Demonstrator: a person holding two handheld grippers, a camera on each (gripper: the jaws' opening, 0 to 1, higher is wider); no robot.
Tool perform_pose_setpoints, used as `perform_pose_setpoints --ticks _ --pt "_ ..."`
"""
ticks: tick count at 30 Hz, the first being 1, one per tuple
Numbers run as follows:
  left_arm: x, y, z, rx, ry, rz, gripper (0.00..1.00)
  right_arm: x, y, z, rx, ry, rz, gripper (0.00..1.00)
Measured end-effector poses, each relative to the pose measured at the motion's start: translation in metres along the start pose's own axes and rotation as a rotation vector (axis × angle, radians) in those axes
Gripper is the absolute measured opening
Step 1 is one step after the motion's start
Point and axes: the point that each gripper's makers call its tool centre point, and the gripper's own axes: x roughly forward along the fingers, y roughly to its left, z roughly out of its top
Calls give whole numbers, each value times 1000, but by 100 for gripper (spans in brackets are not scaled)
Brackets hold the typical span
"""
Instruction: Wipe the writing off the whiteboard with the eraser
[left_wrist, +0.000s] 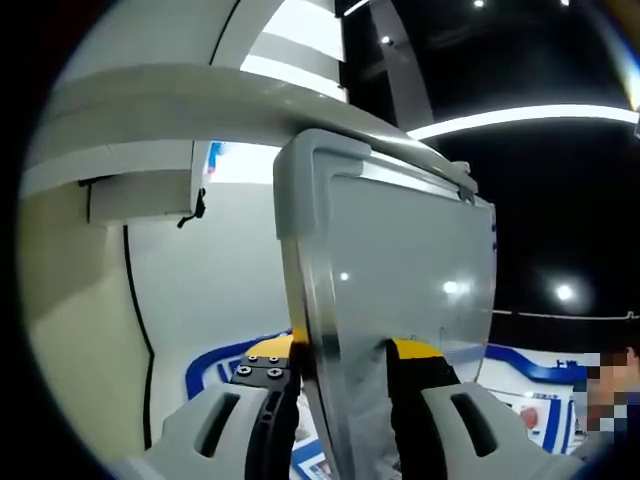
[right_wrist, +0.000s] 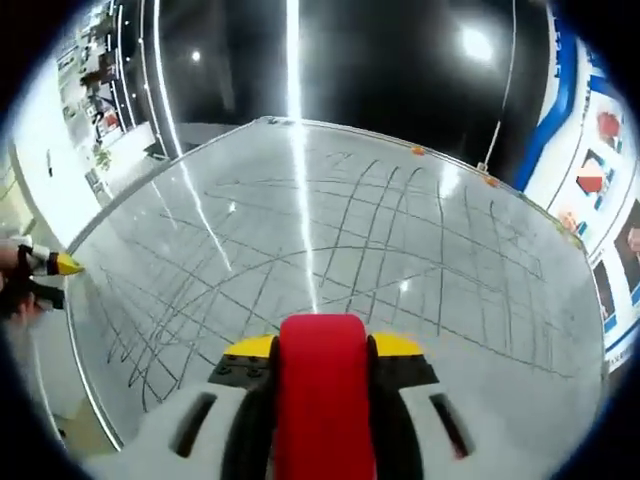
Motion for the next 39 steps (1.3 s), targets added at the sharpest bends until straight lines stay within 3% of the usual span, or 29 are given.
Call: perform_pose_setpoints --ticks 2,6,10,12,14,18,24,32,39 --pt "0 0 -2 -2 10 -2 37 -1 -5 -1 12 -4 6 30" --pt "-1 0 0 -1 -6 -9 37 -6 -39 -14 39 13 -47 30" --pt "0 0 -1 -1 1 -8 37 -22 -100 -30 122 16 -147 30" --pt "0 0 0 -1 1 -7 37 -32 -131 -40 208 -12 -189 30" --pt "0 0 -2 -1 8 -5 37 -40 -157 -52 225 -24 -221 30" --pt "0 0 -2 2 0 -7 37 -57 -200 -70 274 -19 -275 30" --pt "0 -1 -3 3 -4 -4 37 -85 -254 -101 419 -33 -378 29" --pt "0 -1 -3 4 1 -1 37 -123 -288 -144 551 -11 -469 29" --pt "0 -1 -3 1 -1 7 37 -120 -291 -146 603 57 -489 30"
